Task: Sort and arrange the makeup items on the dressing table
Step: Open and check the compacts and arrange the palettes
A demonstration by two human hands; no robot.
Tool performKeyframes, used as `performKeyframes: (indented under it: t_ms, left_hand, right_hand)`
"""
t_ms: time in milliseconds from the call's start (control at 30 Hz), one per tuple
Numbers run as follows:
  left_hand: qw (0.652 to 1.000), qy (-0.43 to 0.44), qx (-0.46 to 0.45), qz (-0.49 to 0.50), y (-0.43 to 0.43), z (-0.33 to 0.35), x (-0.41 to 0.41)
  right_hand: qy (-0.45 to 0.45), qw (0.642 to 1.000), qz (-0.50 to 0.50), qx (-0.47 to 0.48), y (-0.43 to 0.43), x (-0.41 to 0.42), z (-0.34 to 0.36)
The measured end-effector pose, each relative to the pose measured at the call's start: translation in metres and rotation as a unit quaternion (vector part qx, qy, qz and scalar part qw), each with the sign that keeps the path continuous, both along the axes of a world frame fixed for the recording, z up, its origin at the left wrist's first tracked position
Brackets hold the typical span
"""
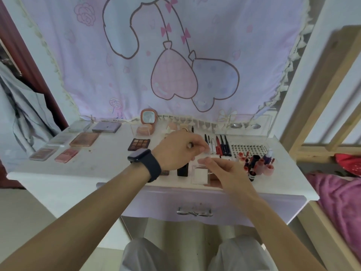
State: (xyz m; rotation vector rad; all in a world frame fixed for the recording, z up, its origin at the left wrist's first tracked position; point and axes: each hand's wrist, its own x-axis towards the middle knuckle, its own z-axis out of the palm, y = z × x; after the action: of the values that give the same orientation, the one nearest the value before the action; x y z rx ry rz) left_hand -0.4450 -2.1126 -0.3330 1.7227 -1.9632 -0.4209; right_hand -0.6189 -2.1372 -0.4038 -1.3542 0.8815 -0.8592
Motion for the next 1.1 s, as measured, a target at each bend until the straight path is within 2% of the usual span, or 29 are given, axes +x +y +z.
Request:
performKeyframes:
  t_ms: [100,167,267,533,767,967,1100]
  left_hand:
    - [0.99,0.076,-0.075,0.094,0.011,-0.016,-0.009]
    - [0.982,0.11,-0.086,0.125,0.023,-0.033,-0.018]
    - [0.985,0.087,-0.048,0.143,0.037,-0.06,-0.029]
    - [0.977,0.047,-0.115,0.172,0.047,-0.088,-0.018]
    - [0.98,0.006,-0.087,0.178,0.063,-0.088,0.008]
    - [0.975,0.041,-0.073,0.207,0.097,-0.098,0.032]
    - [0.958,0.046,-0.061,0.277,0.123,-0.105,0.063]
  right_hand:
    - [-0.033,0.999,-0.021,0.023,0.0,-0.001,-0.005]
    - [-0.072,0.996,-0.034,0.051,0.001,-0.001,-0.009]
    - [-0.113,0.988,-0.057,0.091,0.002,-0.001,-0.017]
    - [-0.165,0.981,-0.032,0.093,0.013,0.012,-0.035]
    - [-0.117,0.992,-0.02,-0.048,0.022,0.02,-0.052]
    - [0.04,0.985,0.024,-0.165,0.033,0.028,-0.06]
    - [0.093,0.962,-0.067,-0.247,0.037,0.028,-0.072]
